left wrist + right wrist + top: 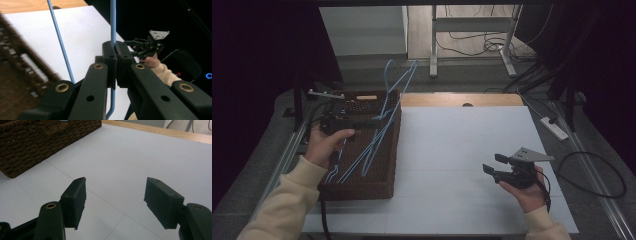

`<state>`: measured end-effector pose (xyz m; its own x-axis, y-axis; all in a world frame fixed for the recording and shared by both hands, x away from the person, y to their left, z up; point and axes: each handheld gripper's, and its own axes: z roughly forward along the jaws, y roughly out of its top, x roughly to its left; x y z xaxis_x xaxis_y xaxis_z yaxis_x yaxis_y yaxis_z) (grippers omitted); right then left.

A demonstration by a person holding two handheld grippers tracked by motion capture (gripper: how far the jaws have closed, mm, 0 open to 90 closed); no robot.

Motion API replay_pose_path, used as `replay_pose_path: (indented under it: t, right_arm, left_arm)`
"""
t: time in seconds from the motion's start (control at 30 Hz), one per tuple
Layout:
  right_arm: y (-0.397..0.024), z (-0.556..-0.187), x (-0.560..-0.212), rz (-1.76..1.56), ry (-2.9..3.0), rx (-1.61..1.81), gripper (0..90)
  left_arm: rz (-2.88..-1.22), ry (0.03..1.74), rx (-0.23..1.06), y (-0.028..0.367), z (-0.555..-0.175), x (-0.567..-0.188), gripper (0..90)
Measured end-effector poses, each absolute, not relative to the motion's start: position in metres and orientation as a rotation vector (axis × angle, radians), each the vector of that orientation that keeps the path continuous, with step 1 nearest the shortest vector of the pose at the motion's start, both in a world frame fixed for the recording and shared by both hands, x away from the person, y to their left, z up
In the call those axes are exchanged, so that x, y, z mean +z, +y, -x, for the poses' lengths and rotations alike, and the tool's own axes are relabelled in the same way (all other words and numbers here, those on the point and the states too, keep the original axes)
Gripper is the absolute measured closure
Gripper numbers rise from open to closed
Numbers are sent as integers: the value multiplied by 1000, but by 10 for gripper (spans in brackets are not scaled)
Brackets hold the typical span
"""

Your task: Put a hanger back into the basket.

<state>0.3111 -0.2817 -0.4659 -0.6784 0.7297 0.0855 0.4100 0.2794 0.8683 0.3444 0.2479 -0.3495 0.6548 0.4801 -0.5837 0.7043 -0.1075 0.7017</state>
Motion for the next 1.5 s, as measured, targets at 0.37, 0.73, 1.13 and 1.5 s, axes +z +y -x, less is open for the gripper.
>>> replay_pose_path:
  t: [0.37,0.73,1.13,1.5]
  right_arm:
    - [-281,-312,-468,-1039,2231,1351,347]
    - [-280,-312,-469,-1043,2233,1348,347]
    - [-280,-312,-469,-1044,2233,1349,348]
    - [-280,-312,-470,-1045,2236,1344,348]
  left_arm:
    - [-1797,971,-254,286,-348,-365,875]
    - [-1840,1013,-261,317,-358,-385,875]
    - [-1926,1062,-273,326,-364,-405,875]
    - [-1948,1076,-271,335,-359,-414,876]
